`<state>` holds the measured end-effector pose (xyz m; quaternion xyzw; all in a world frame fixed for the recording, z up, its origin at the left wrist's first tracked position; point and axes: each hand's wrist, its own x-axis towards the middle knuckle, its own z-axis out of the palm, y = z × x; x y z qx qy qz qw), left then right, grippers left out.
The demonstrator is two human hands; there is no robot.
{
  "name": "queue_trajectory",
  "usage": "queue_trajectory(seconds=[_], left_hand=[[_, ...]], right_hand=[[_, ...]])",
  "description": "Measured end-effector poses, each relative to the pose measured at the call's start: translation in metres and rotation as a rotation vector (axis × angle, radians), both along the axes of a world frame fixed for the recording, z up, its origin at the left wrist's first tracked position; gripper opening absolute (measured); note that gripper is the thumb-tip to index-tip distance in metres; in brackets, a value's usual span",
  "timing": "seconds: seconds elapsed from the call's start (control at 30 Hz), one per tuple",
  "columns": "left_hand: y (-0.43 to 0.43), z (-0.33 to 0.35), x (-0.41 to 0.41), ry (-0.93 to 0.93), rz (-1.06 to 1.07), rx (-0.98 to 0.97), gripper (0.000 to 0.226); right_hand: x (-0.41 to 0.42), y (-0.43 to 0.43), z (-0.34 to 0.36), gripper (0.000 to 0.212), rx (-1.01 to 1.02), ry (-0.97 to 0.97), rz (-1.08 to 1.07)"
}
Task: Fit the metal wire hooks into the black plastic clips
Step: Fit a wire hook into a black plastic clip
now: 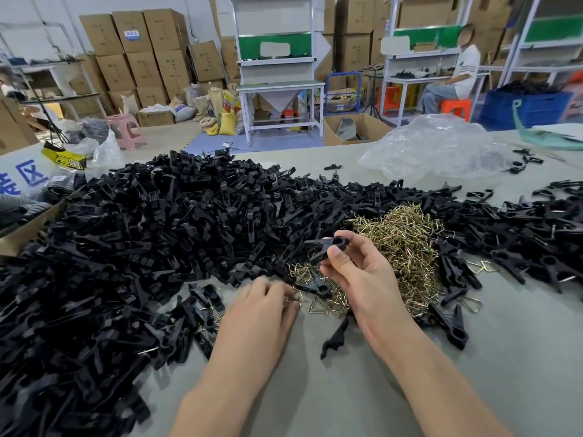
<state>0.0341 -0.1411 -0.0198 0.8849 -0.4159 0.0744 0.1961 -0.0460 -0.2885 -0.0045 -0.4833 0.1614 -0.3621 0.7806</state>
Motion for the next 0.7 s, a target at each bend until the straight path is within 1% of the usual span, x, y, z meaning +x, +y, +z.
queue_trajectory(seconds=[0.17, 0.3, 0.4, 0.47, 0.53, 0.63, 0.7], left_hand=[[-0.003, -0.005, 0.002, 0.200, -0.087, -0.145, 0.029], [-0.003, -0.005, 0.005, 0.274, -0.073, -0.229, 0.017], [-0.003, -0.002, 0.003, 0.288, -0.083, -0.276, 0.013], [-0.003, 0.001, -0.001, 0.338, -0.063, -0.368, 0.012], [-0.004, 0.006, -0.003, 0.466, -0.011, -0.507, 0.010], [-0.006, 0.014, -0.003, 0.718, 0.065, -0.716, 0.006], [-0.007, 0.019, -0.003, 0.849, 0.079, -0.812, 0.003]], right_hand=[[0.002, 0.000, -0.003, 0.023, -0.019, 0.005, -0.003], [0.002, 0.000, -0.004, 0.023, -0.014, -0.003, -0.004], [0.002, -0.001, -0.005, 0.023, -0.010, 0.000, -0.009], [0.002, -0.001, -0.005, 0.023, -0.011, -0.001, -0.007], [0.002, -0.002, -0.005, 0.023, -0.016, 0.001, 0.002], [0.002, -0.001, -0.006, 0.023, -0.030, 0.022, 0.044], [0.002, 0.001, -0.006, 0.024, -0.038, 0.044, 0.080]])
